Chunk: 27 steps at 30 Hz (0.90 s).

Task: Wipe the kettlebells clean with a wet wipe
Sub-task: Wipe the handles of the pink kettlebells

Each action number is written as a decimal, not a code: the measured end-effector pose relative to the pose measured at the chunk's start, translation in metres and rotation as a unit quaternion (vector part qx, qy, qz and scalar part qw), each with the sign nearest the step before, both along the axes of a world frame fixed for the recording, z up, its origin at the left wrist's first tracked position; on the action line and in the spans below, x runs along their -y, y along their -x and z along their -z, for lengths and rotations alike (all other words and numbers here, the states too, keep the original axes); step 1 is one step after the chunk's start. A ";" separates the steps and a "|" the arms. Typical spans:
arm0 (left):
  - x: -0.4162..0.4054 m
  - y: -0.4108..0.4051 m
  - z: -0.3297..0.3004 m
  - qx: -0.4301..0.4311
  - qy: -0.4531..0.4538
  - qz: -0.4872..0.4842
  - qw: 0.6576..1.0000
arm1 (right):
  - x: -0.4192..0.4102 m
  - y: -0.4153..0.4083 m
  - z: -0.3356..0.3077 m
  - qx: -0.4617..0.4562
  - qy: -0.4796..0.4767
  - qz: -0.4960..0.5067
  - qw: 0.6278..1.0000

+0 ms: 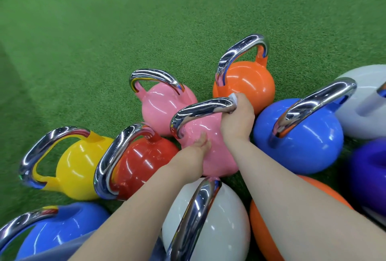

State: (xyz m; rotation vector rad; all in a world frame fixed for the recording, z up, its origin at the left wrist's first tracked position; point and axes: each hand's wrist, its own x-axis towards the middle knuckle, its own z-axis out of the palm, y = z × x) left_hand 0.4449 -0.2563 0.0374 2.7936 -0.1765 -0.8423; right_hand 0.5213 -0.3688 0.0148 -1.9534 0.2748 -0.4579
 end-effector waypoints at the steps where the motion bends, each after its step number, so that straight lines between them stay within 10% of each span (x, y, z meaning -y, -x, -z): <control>1: 0.002 -0.001 -0.002 0.004 -0.010 0.014 1.000 | 0.004 -0.002 0.000 -0.042 -0.016 -0.002 0.999; 9: 0.001 -0.004 -0.003 -0.016 -0.013 0.041 0.999 | 0.037 -0.016 0.005 -0.323 -0.096 -0.167 0.927; 23: 0.005 -0.007 -0.006 -0.008 -0.037 0.048 0.998 | 0.004 0.026 0.001 -0.364 -0.126 0.008 0.923; 27: 0.015 -0.010 -0.014 0.140 0.080 -0.016 0.987 | 0.008 0.025 0.000 -0.381 -0.186 0.010 0.905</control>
